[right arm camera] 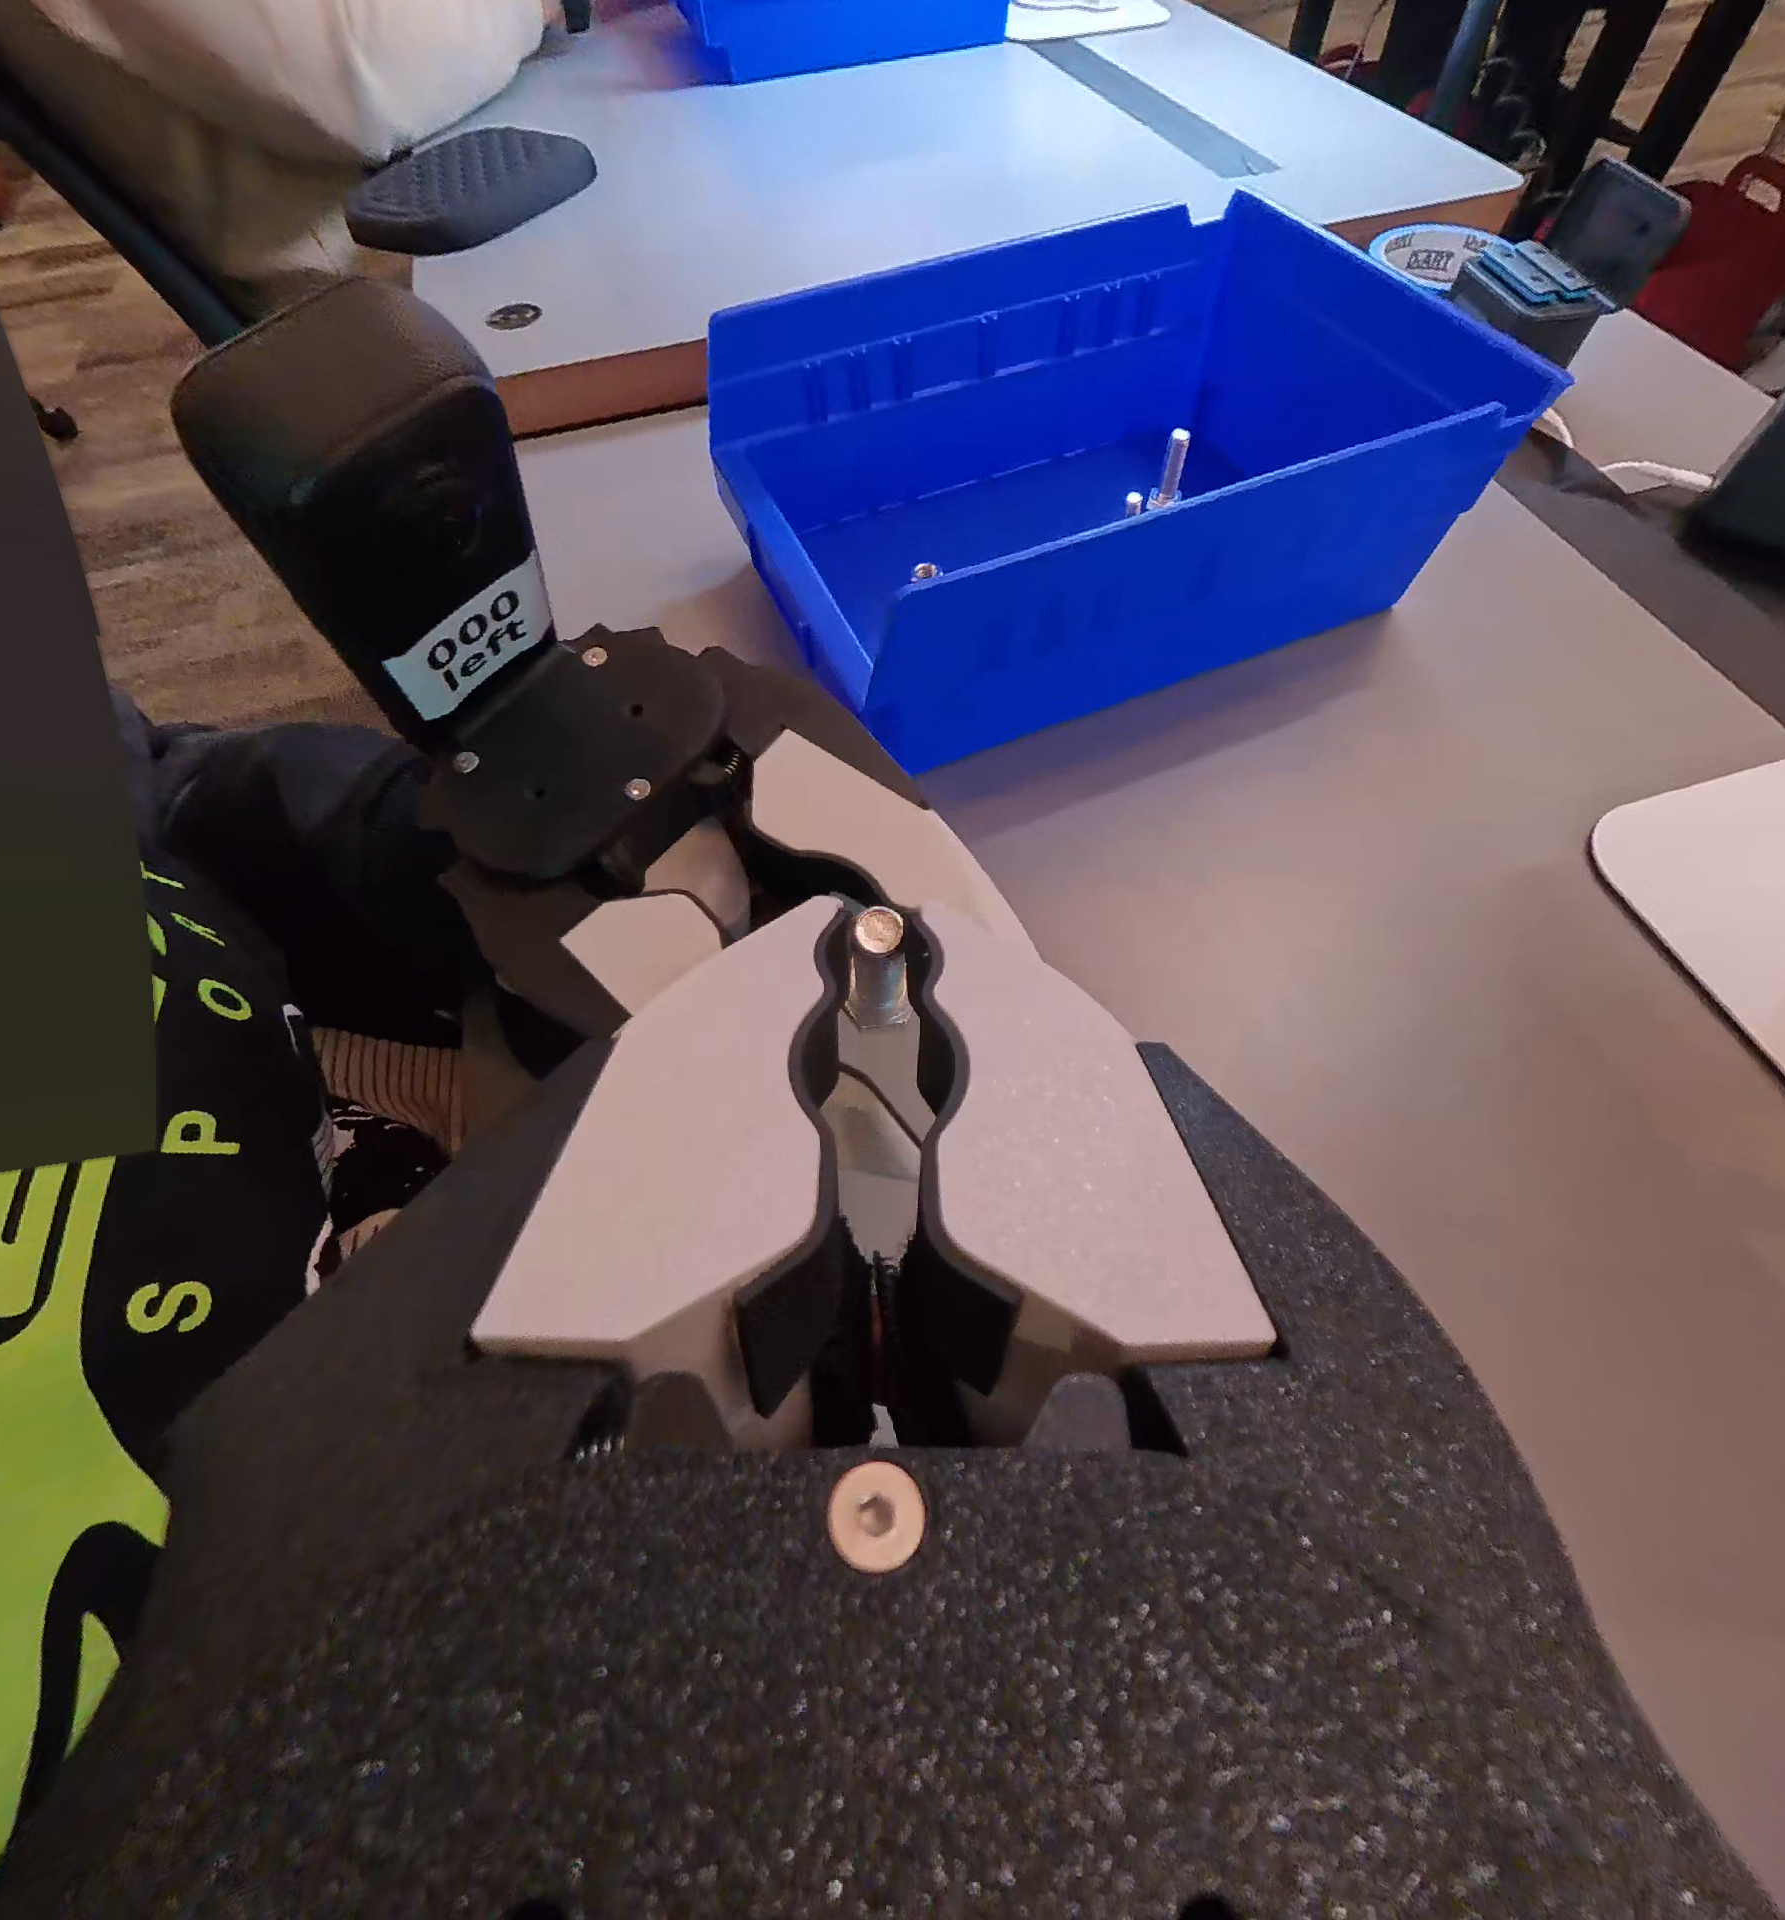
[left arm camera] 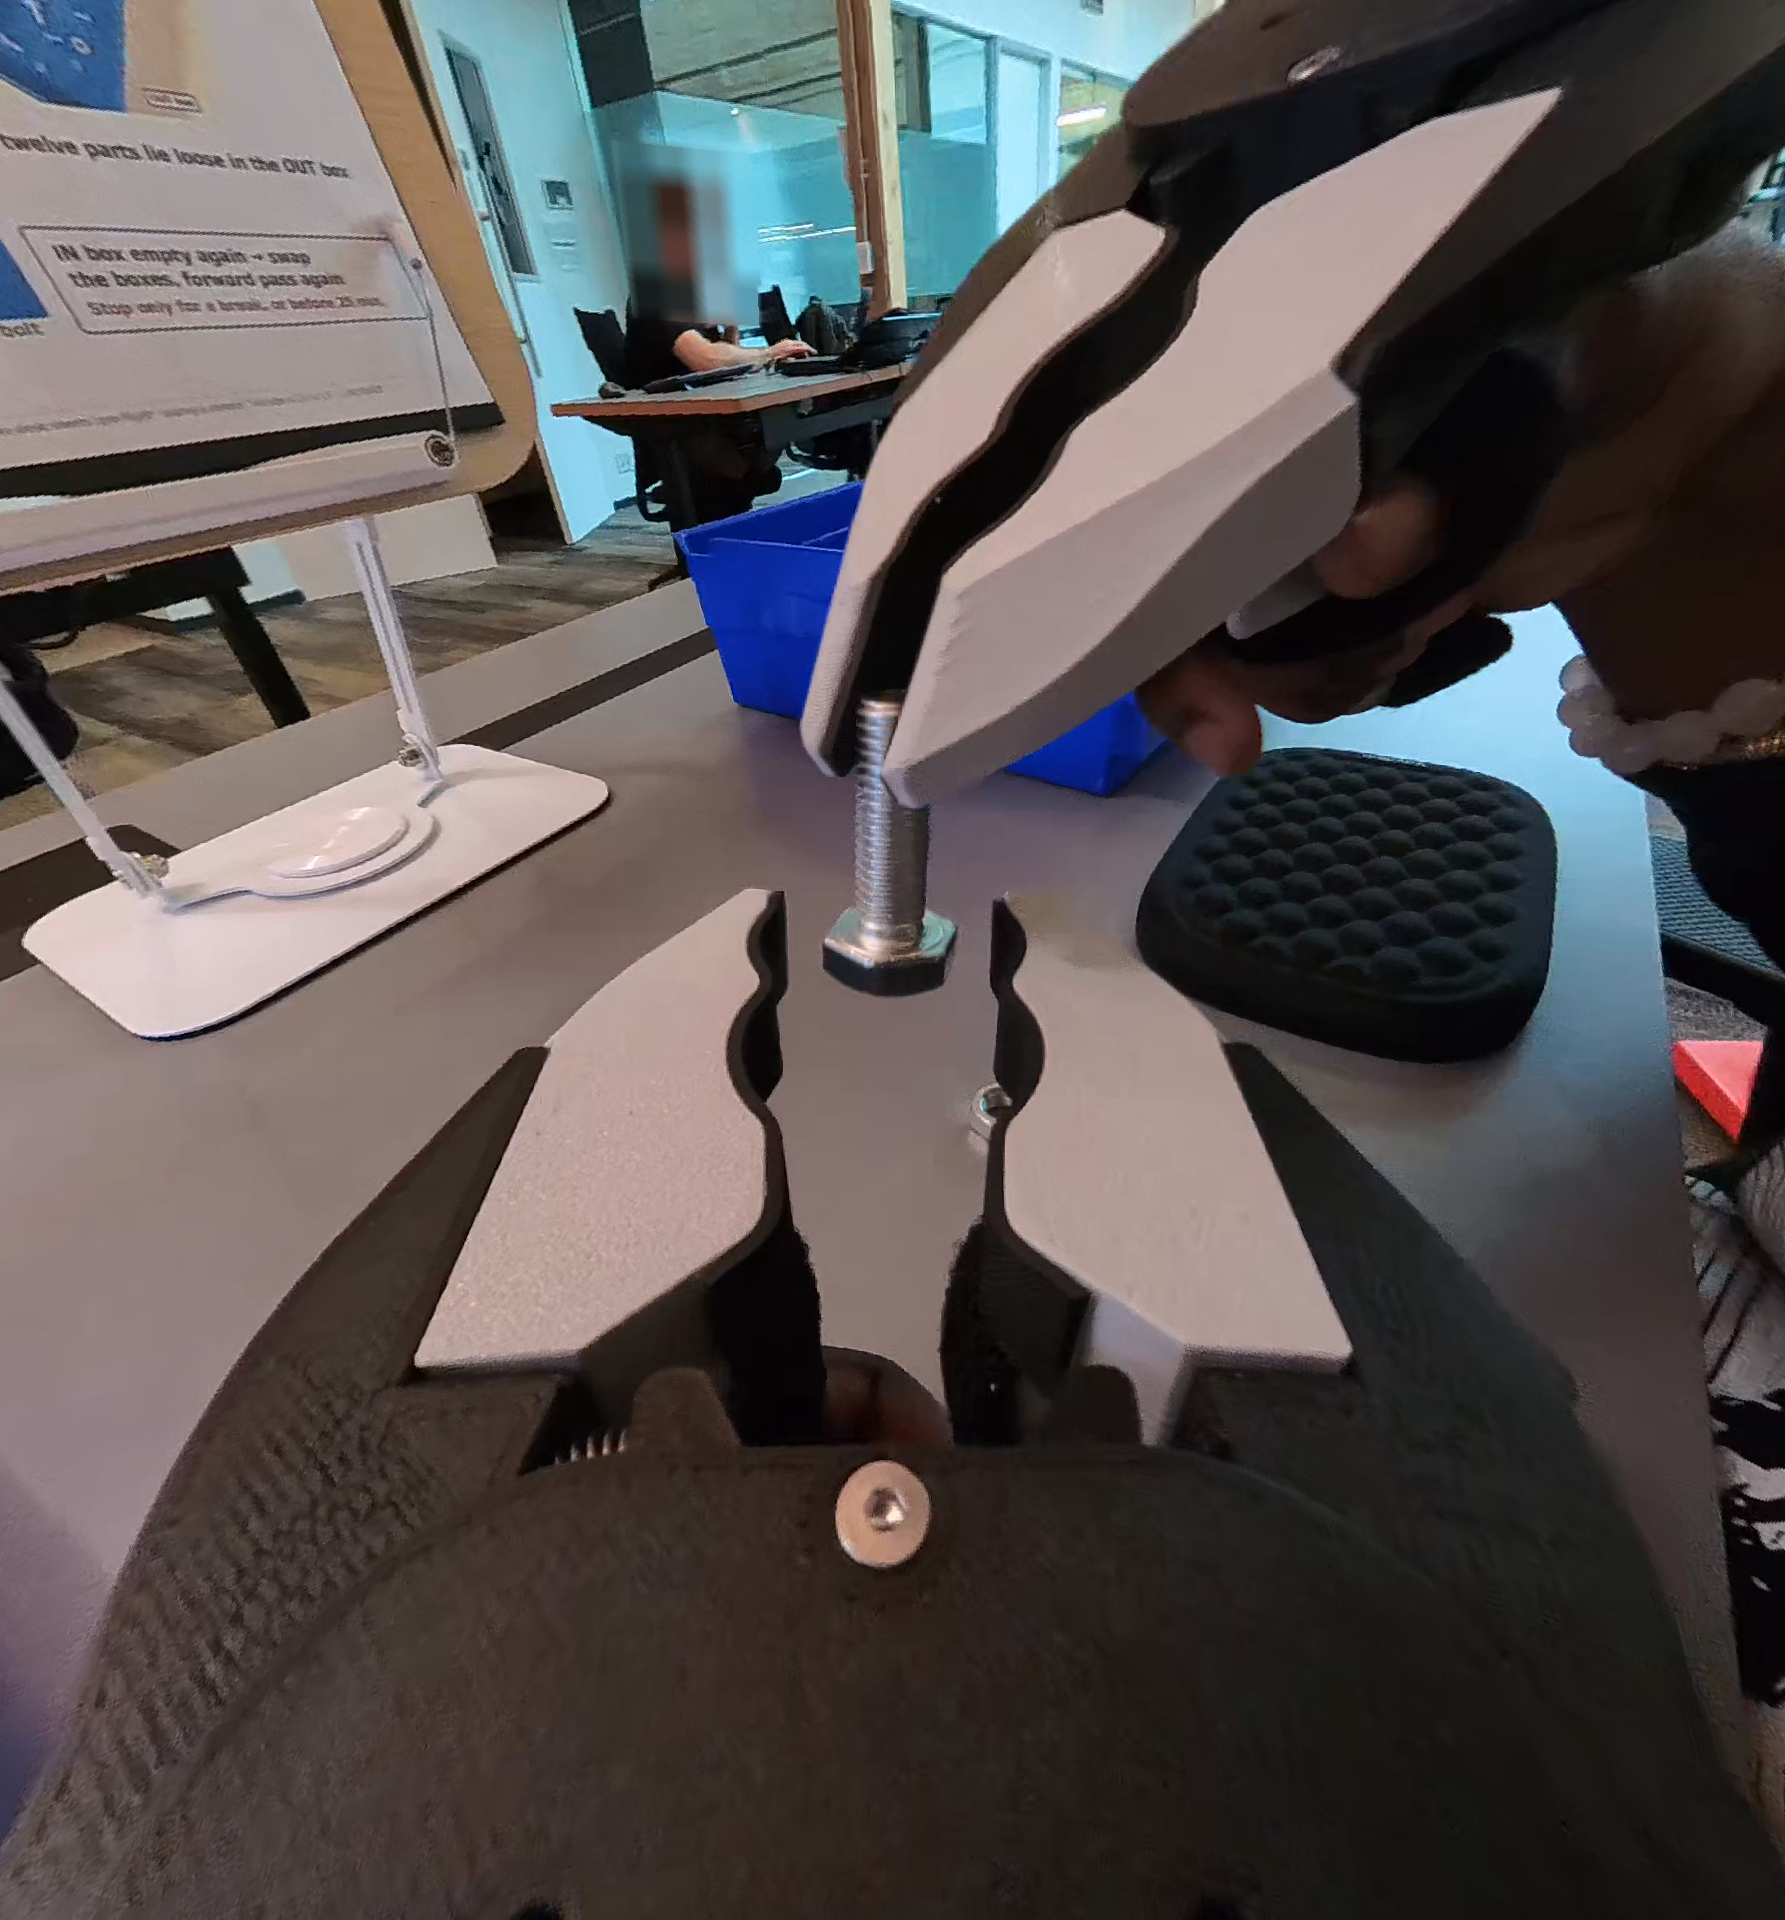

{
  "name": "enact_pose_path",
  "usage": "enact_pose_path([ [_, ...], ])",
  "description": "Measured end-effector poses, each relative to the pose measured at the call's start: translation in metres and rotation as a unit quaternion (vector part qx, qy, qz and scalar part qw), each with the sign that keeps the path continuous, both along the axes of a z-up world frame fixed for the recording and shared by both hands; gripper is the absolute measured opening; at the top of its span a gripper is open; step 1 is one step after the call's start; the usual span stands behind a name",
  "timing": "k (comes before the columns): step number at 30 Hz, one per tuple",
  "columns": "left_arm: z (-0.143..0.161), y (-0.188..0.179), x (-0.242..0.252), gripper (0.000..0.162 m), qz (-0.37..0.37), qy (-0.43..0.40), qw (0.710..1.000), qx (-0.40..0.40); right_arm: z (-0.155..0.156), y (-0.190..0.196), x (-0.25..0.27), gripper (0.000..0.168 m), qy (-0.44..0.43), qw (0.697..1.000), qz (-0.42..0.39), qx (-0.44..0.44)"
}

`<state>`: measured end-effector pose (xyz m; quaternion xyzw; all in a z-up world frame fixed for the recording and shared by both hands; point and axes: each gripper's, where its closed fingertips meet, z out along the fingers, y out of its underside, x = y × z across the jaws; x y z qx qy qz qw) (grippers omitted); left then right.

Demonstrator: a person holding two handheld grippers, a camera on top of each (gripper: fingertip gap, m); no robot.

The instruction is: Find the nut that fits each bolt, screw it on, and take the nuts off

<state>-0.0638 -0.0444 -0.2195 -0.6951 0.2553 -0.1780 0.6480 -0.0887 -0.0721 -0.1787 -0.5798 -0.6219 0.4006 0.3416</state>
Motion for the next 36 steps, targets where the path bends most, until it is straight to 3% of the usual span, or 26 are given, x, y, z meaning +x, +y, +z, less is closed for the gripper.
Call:
enact_pose_path([
  [15, -0.002, -0.012, 0.014, 0.016, -0.066, 0.003, 0.998, 0.0, -0.003, -0.008, 0.01, 0.01, -0.017, 0.998, 0.055, 0.01],
  [24, -0.003, -0.011, 0.014, 0.015, -0.065, 0.001, 0.998, -0.003, -0.002, -0.005, 0.009, 0.01, 0.006, 0.999, 0.046, 0.008],
  [27, -0.003, -0.008, 0.009, 0.015, -0.051, -0.013, 0.999, -0.011, 0.004, 0.009, 0.017, 0.031, 0.048, 0.999, 0.016, 0.007],
  [29, -0.001, -0.007, 0.006, 0.015, -0.047, -0.025, 0.998, -0.013, -0.01, 0.025, 0.031, 0.038, 0.031, 1.0, -0.005, 0.003],
  [33, -0.002, -0.006, 0.005, 0.015, -0.052, -0.036, 0.998, -0.02, -0.075, 0.038, 0.06, 0.05, -0.119, 0.993, 0.008, 0.0],
  [36, -0.003, -0.007, 0.006, 0.015, -0.058, -0.035, 0.997, -0.022, -0.106, 0.037, 0.064, 0.042, -0.177, 0.983, 0.033, 0.033],
])
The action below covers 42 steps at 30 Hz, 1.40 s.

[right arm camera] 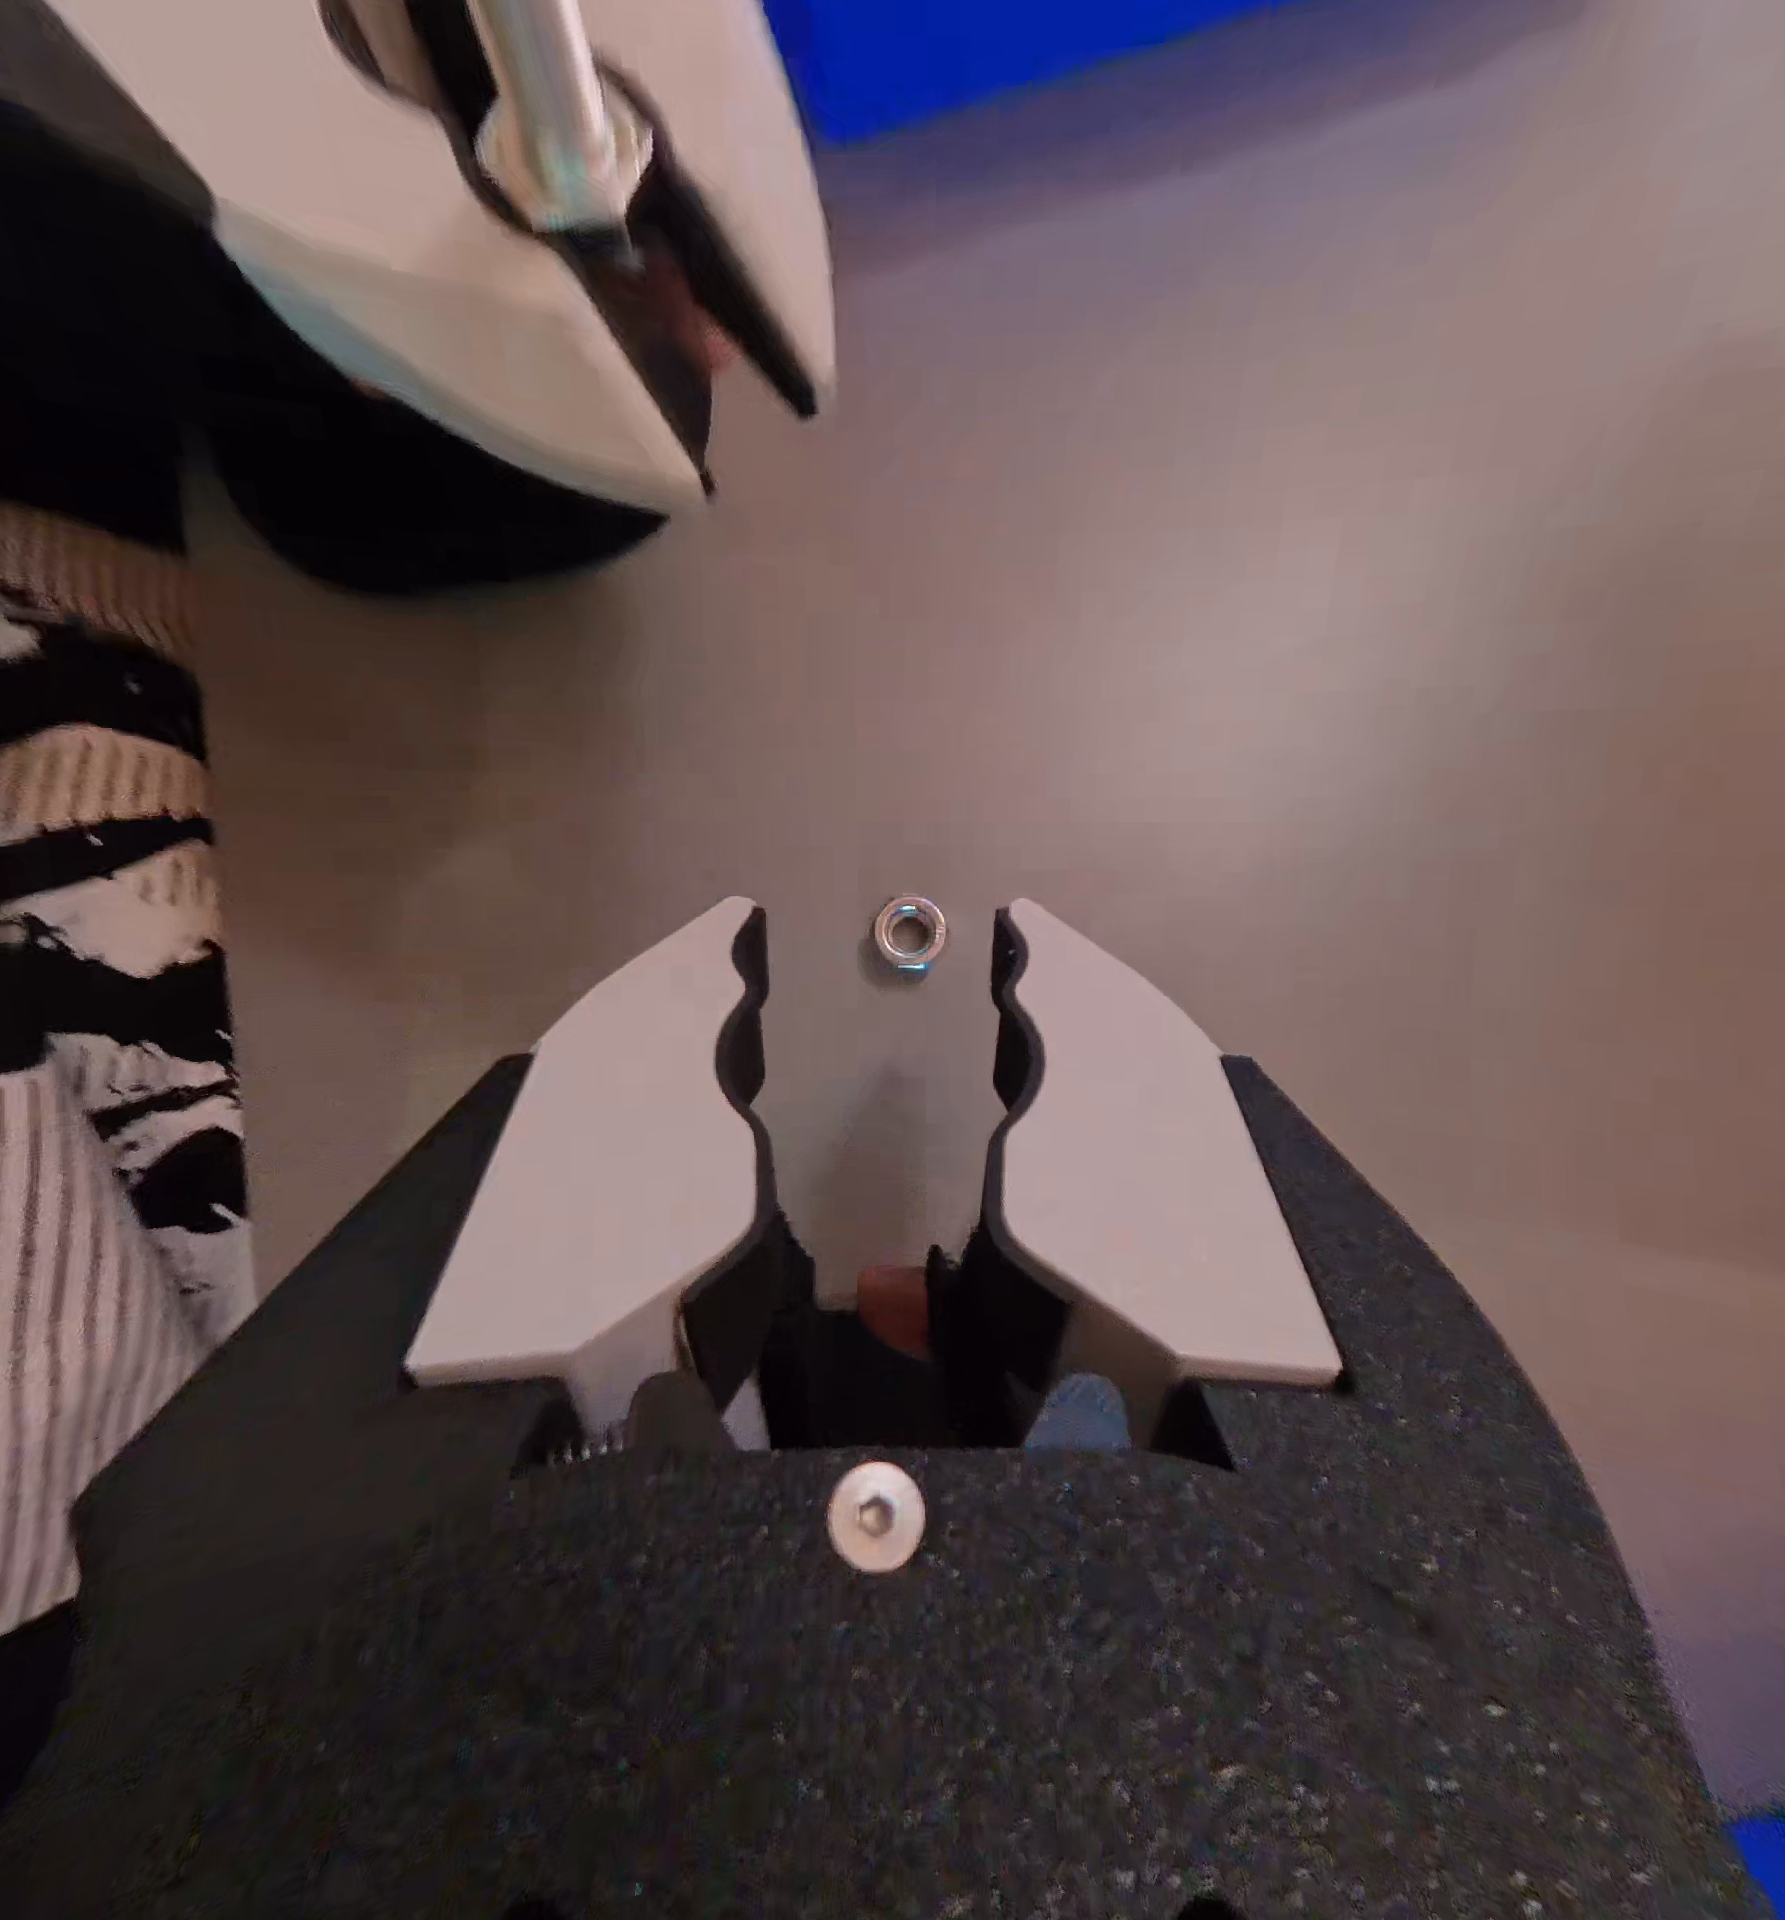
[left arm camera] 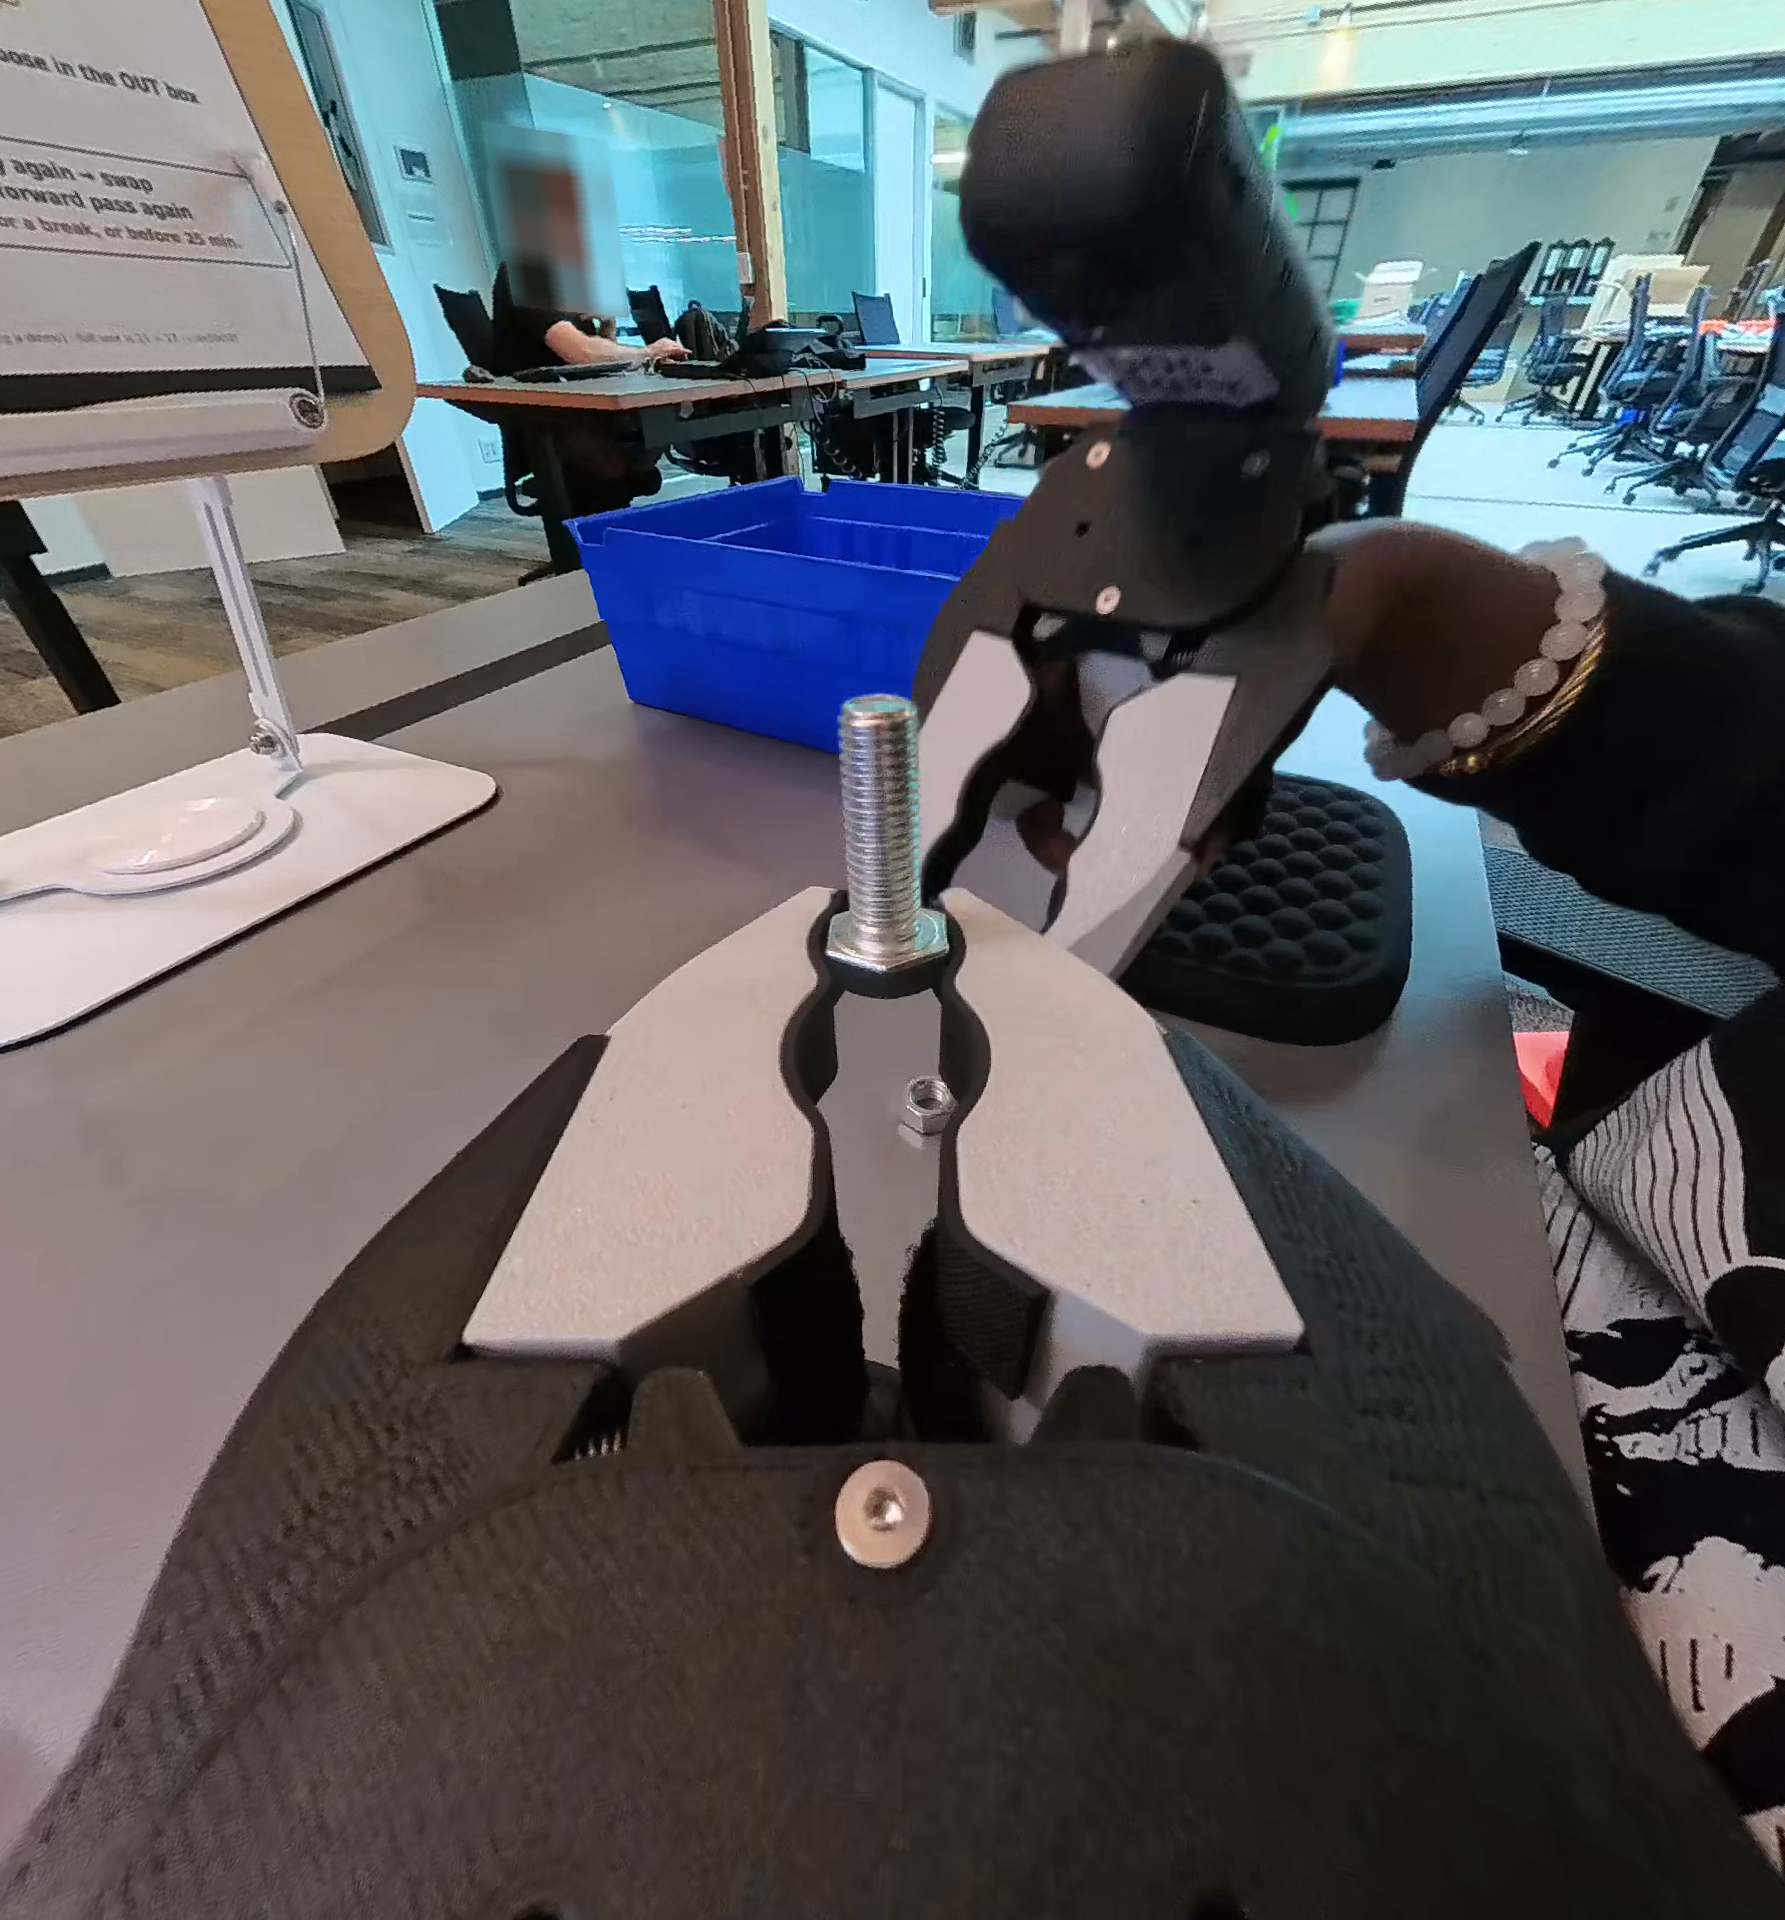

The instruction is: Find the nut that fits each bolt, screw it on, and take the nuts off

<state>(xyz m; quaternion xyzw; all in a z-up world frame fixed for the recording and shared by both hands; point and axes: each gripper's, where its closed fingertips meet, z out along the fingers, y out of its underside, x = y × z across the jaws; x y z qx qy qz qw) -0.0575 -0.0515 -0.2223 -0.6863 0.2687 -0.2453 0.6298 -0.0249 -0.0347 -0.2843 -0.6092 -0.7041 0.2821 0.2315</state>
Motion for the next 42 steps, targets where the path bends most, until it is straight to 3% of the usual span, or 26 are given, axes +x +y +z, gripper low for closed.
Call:
enact_pose_path([
  [10, -0.001, -0.002, 0.001, 0.015, -0.014, -0.004, 1.0, -0.005, -0.04, 0.006, -0.006, 0.029, -0.131, 0.979, 0.144, 0.064],
  [15, -0.002, -0.002, 0.002, 0.015, -0.018, -0.005, 1.0, -0.008, -0.042, 0.005, -0.008, 0.018, -0.145, 0.973, 0.167, 0.058],
  [20, -0.002, -0.003, 0.002, 0.015, -0.026, -0.008, 1.0, -0.011, -0.039, 0.005, -0.004, 0.017, -0.149, 0.972, 0.174, 0.06],
  [23, -0.001, -0.004, 0.003, 0.015, -0.035, -0.014, 0.999, -0.012, -0.02, 0.003, -0.002, 0.017, -0.128, 0.973, 0.183, 0.056],
  [27, 0.001, -0.011, 0.007, 0.015, -0.068, -0.022, 0.997, -0.008, 0.029, -0.013, -0.001, 0.017, -0.075, 0.968, 0.233, 0.046],
  [33, -0.002, -0.024, 0.018, 0.015, -0.119, 0.003, 0.993, 0.004, 0.097, -0.045, -0.01, 0.017, -0.023, 0.939, 0.341, 0.042],
  [37, -0.005, -0.026, 0.022, 0.015, -0.13, 0.013, 0.991, 0.001, 0.114, -0.06, -0.02, 0.017, -0.023, 0.917, 0.393, 0.061],
  [42, -0.008, -0.028, 0.025, 0.015, -0.141, 0.024, 0.99, -0.002, 0.111, -0.063, -0.033, 0.017, -0.049, 0.902, 0.42, 0.09],
])
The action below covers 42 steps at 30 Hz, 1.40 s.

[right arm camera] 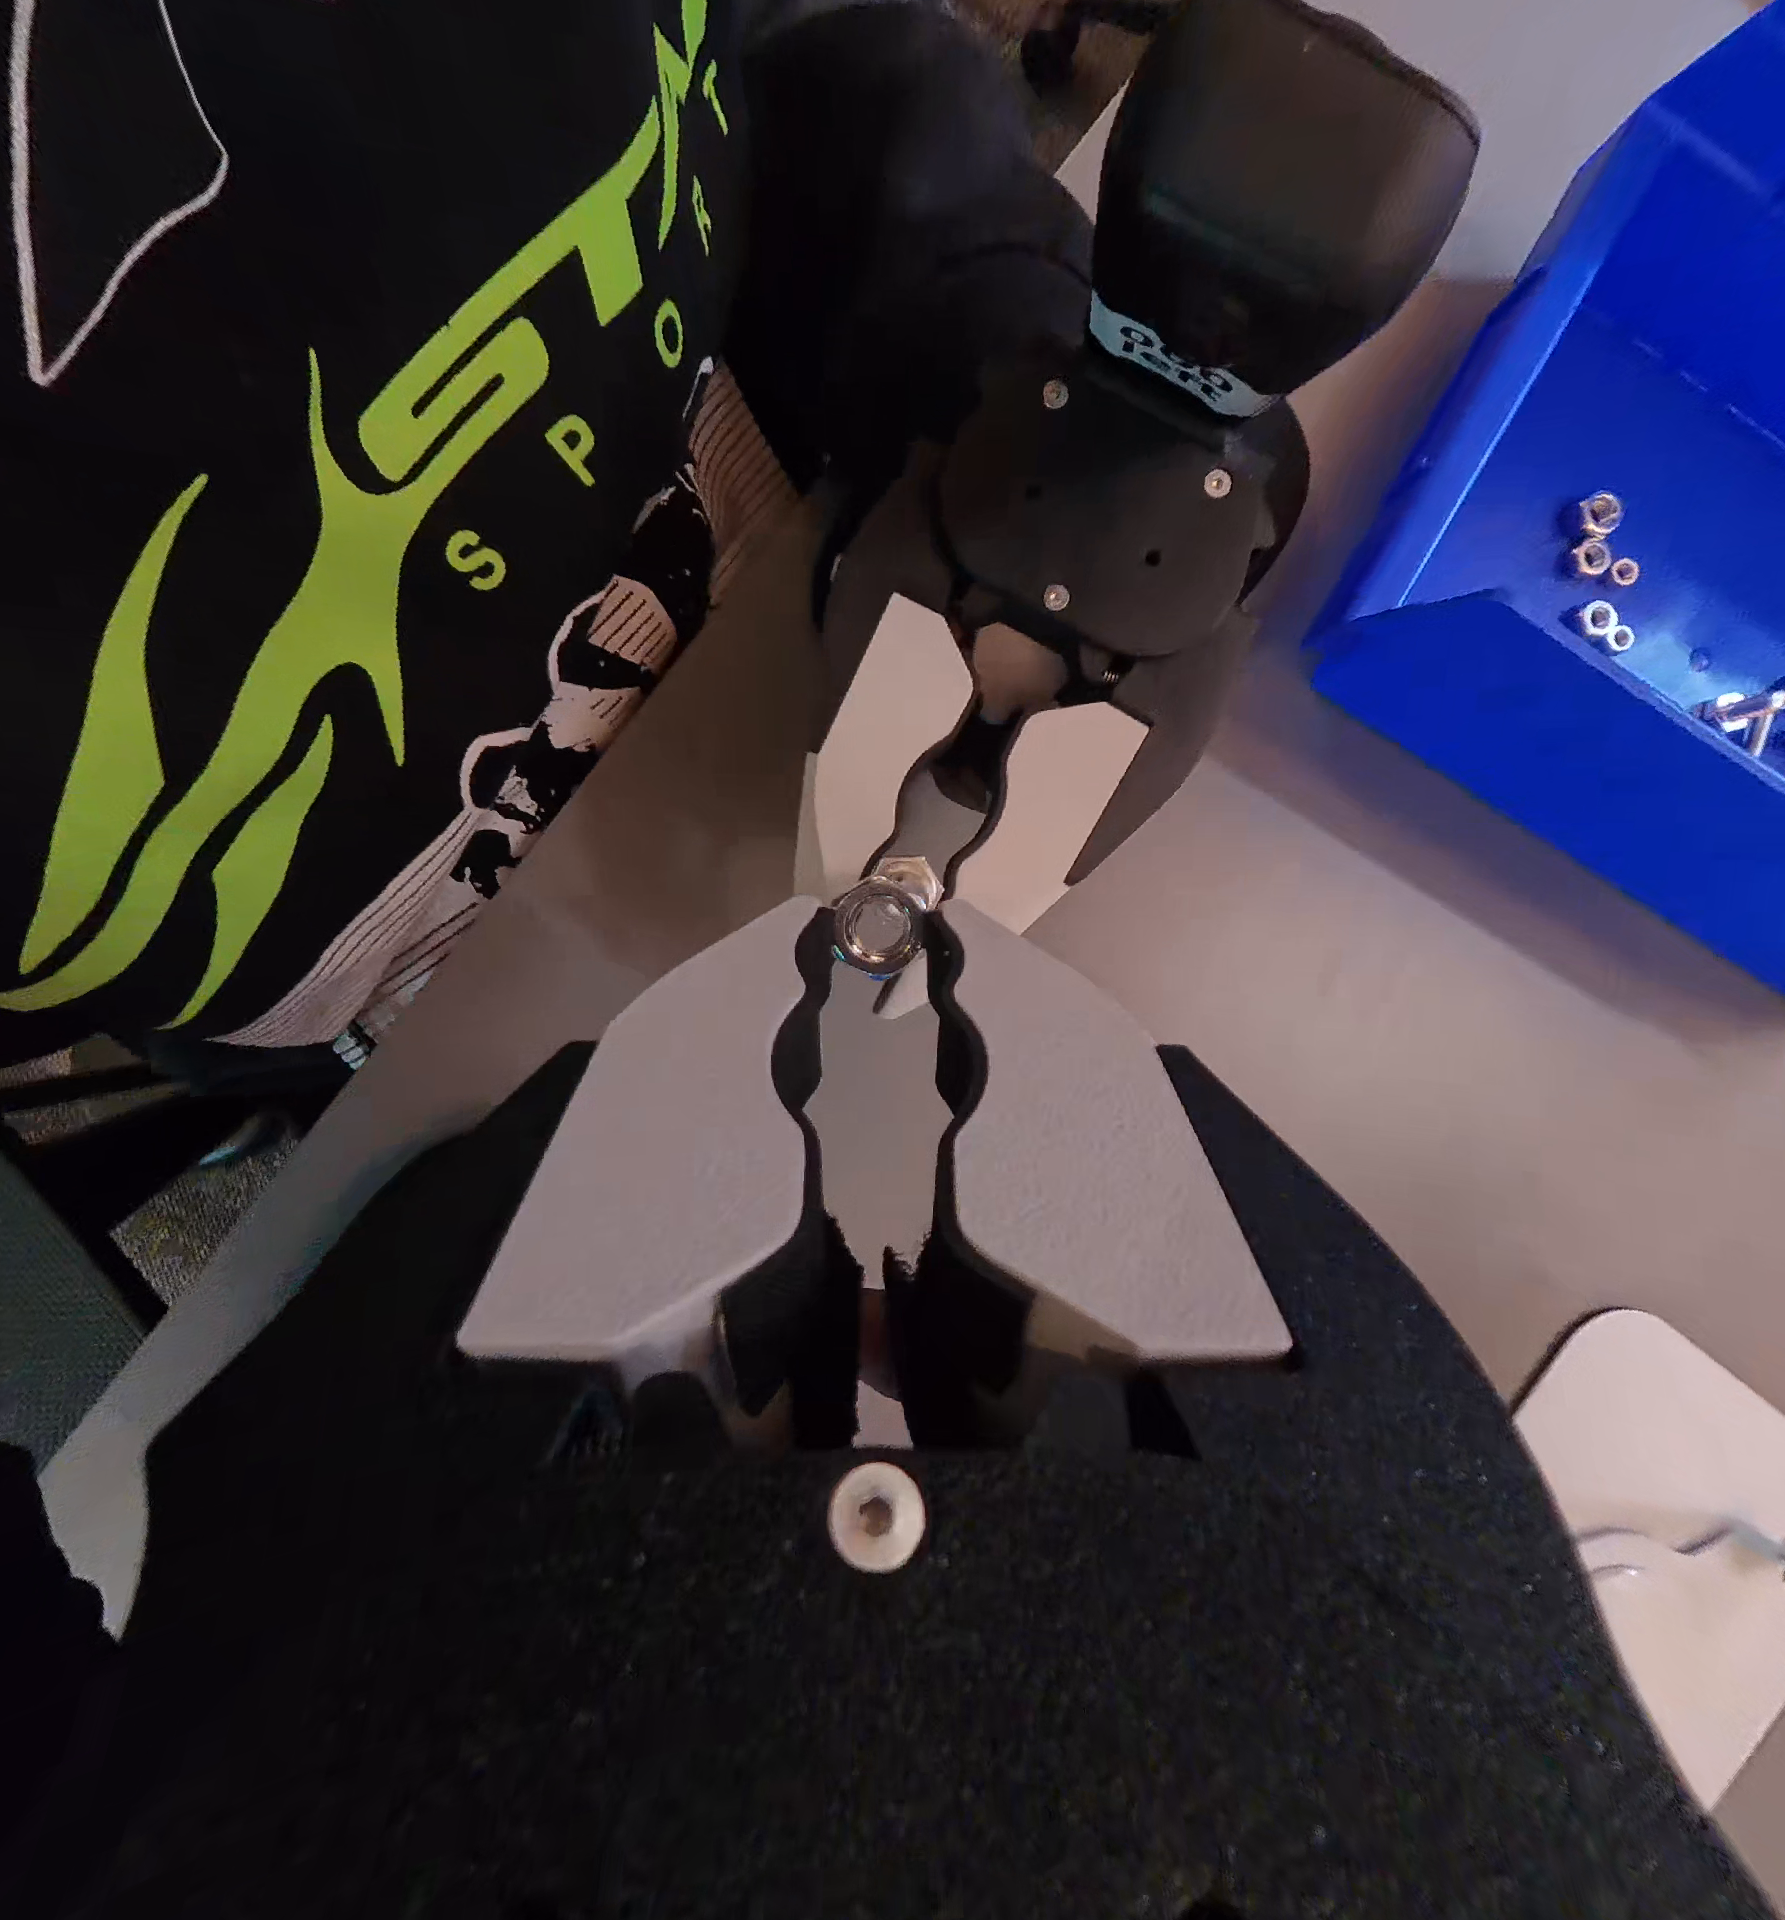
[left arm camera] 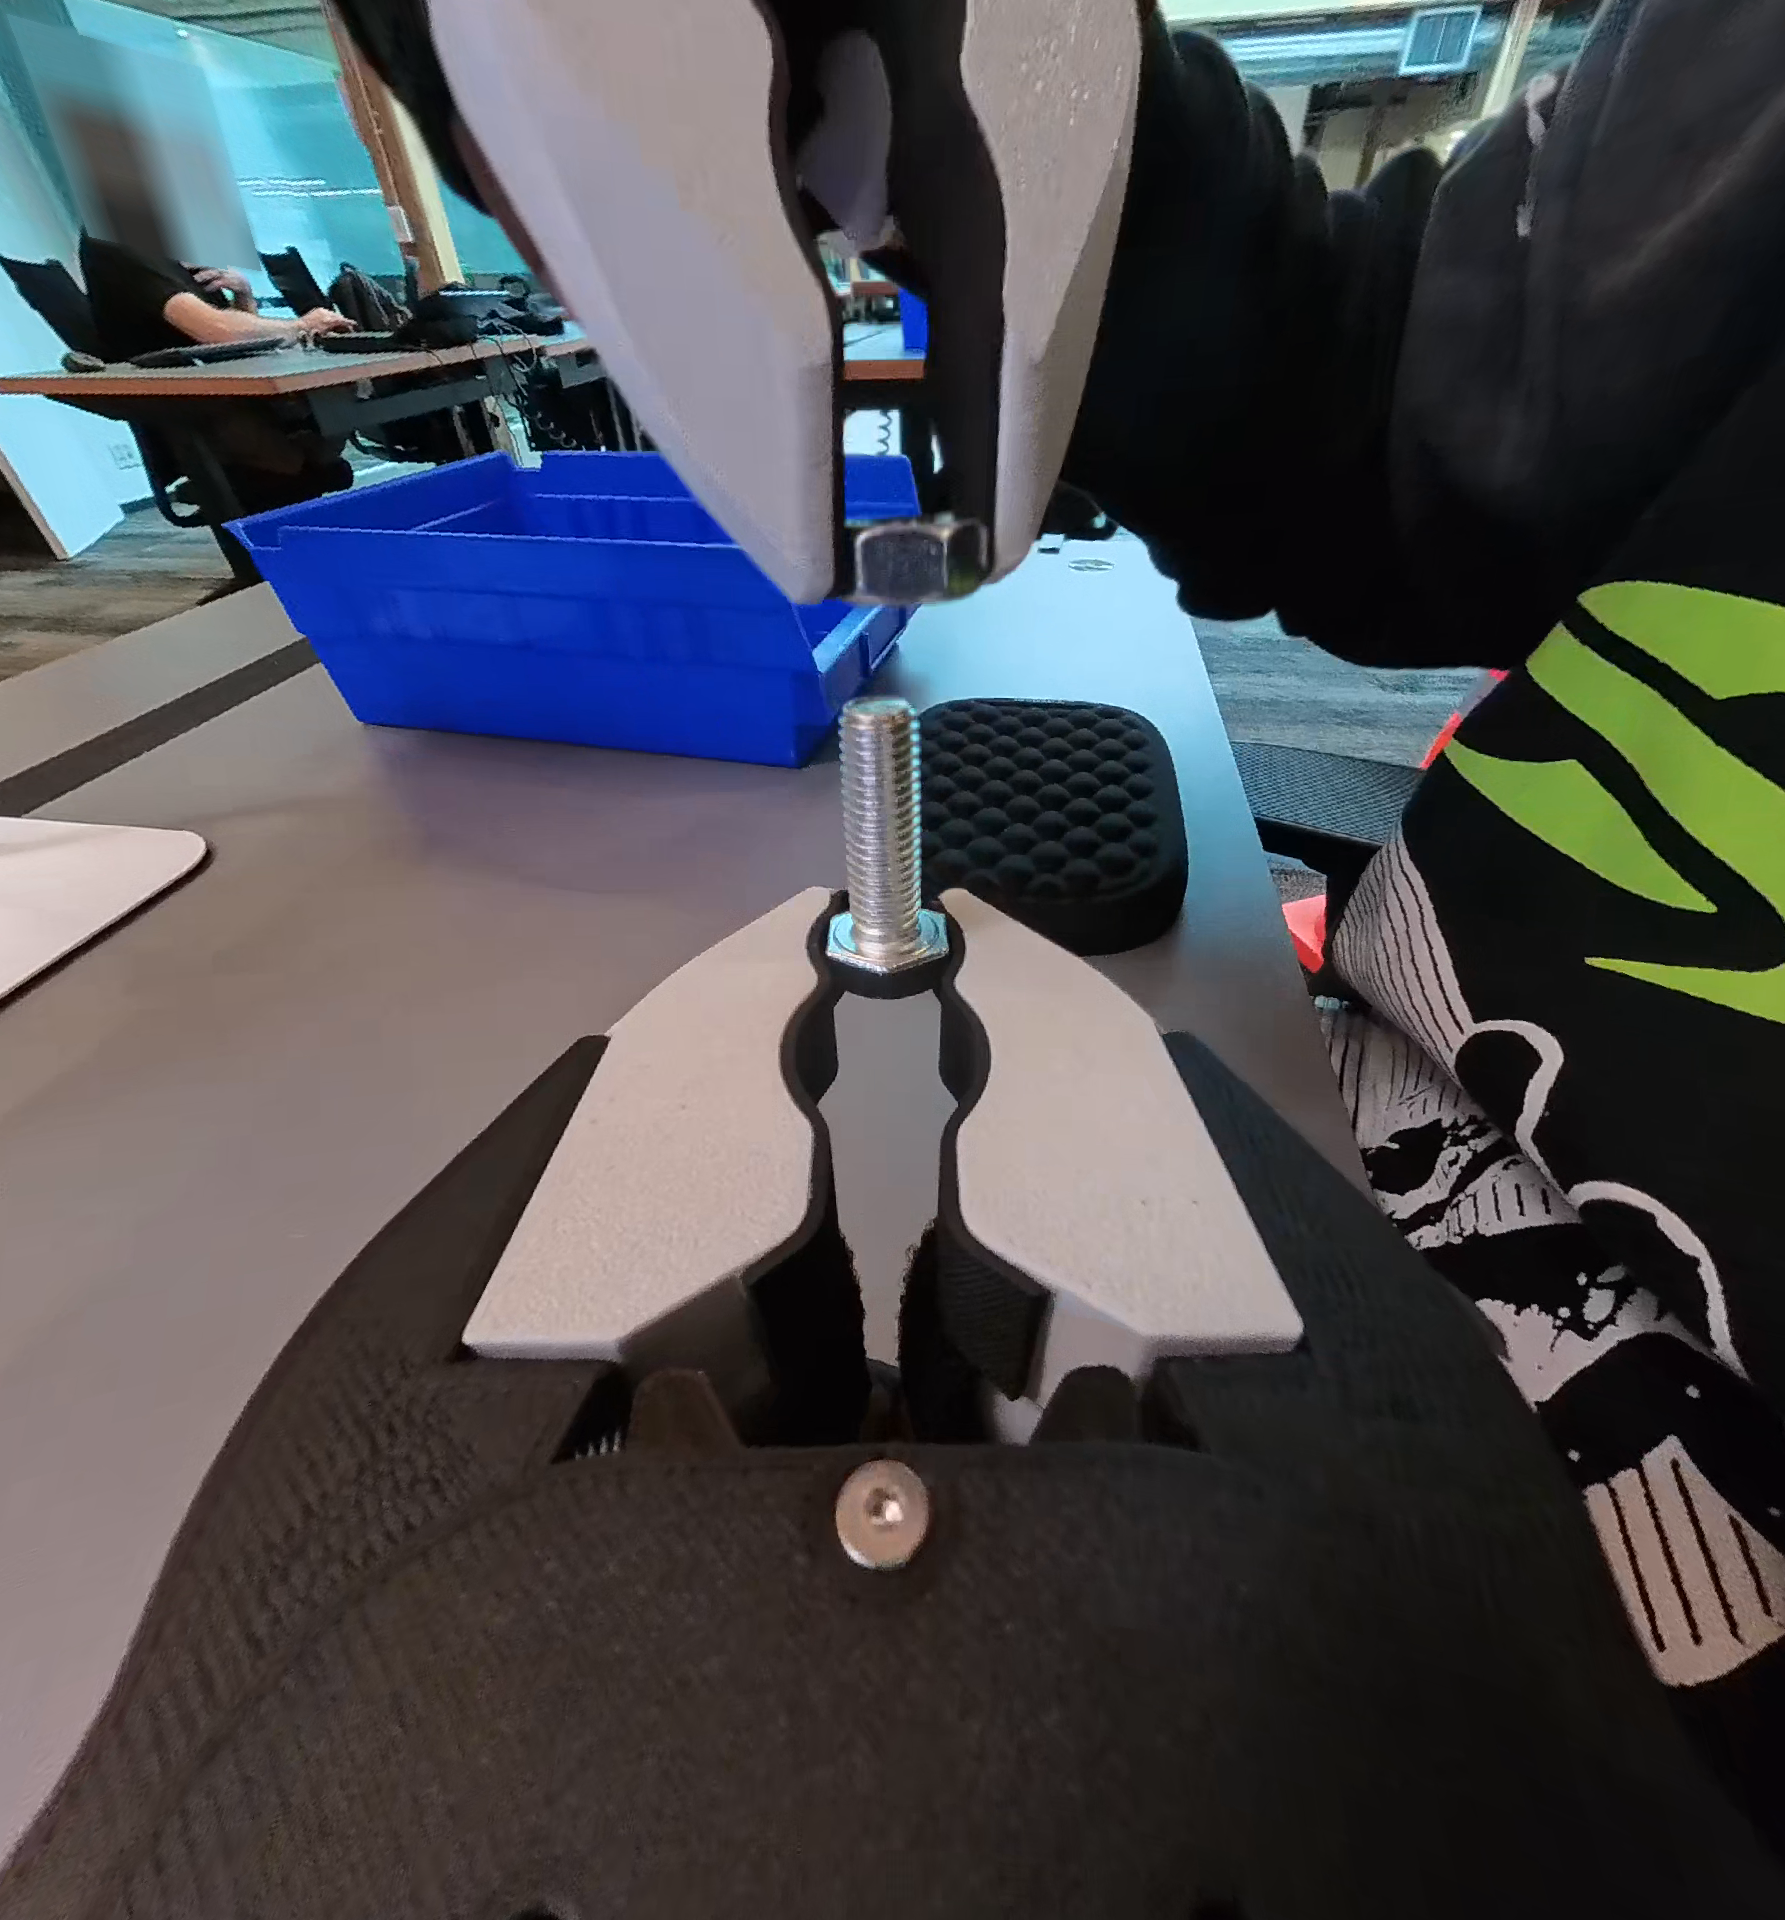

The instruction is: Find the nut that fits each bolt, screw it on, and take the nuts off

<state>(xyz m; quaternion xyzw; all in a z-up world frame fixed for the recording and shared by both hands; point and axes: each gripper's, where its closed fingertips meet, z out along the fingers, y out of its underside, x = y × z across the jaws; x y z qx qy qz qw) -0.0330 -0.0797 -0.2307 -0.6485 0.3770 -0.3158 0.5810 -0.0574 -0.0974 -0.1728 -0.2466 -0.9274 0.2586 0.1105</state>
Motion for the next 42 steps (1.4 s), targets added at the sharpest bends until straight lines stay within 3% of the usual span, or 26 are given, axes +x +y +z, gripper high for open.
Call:
enact_pose_path([
  [18, -0.001, -0.002, 0.002, 0.015, -0.008, 0.004, 1.0, 0.002, -0.013, -0.004, -0.004, 0.017, -0.042, 0.998, 0.04, 0.035],
  [32, 0.002, 0.013, -0.01, 0.015, 0.06, -0.015, 0.998, -0.012, -0.011, 0.011, -0.015, 0.017, -0.041, 0.997, -0.058, 0.039],
  [42, 0.004, 0.013, -0.011, 0.015, 0.061, -0.023, 0.998, -0.011, -0.01, 0.01, -0.016, 0.017, -0.031, 0.997, -0.063, 0.034],
])
